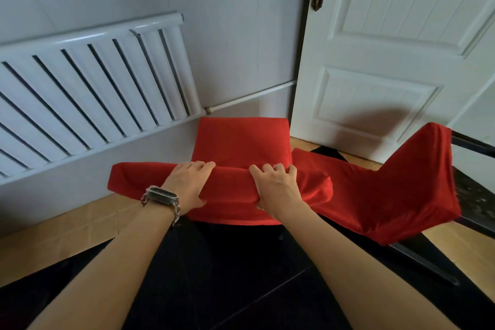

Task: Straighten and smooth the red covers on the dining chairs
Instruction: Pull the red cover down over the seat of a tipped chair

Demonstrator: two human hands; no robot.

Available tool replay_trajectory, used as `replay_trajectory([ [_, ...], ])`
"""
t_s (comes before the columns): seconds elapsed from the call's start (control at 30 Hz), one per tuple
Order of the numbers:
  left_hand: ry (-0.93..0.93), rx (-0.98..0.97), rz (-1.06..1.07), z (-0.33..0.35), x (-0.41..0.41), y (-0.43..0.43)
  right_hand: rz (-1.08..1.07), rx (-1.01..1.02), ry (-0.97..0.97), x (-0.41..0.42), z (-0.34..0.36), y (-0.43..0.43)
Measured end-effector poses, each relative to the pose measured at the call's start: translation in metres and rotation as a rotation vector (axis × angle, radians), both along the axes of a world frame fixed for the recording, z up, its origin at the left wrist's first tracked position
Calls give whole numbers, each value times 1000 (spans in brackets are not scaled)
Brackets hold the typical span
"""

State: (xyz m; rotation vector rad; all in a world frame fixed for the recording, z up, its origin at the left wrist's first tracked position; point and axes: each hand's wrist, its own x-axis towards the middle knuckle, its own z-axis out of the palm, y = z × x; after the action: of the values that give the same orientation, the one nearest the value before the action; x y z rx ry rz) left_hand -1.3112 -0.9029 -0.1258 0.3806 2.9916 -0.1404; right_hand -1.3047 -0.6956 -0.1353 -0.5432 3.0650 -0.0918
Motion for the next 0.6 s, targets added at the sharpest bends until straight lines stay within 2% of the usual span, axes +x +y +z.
replay_trajectory([
  [0.27, 33, -32, 56, 11, -38, -20, 102, 2, -13, -44, 6, 8],
  [0.43, 111, -51, 37, 9, -34, -17, 233, -7, 2, -54, 6, 21],
  [0.6, 150, -53, 104, 10, -23, -4, 298, 9, -46, -72, 13, 36],
])
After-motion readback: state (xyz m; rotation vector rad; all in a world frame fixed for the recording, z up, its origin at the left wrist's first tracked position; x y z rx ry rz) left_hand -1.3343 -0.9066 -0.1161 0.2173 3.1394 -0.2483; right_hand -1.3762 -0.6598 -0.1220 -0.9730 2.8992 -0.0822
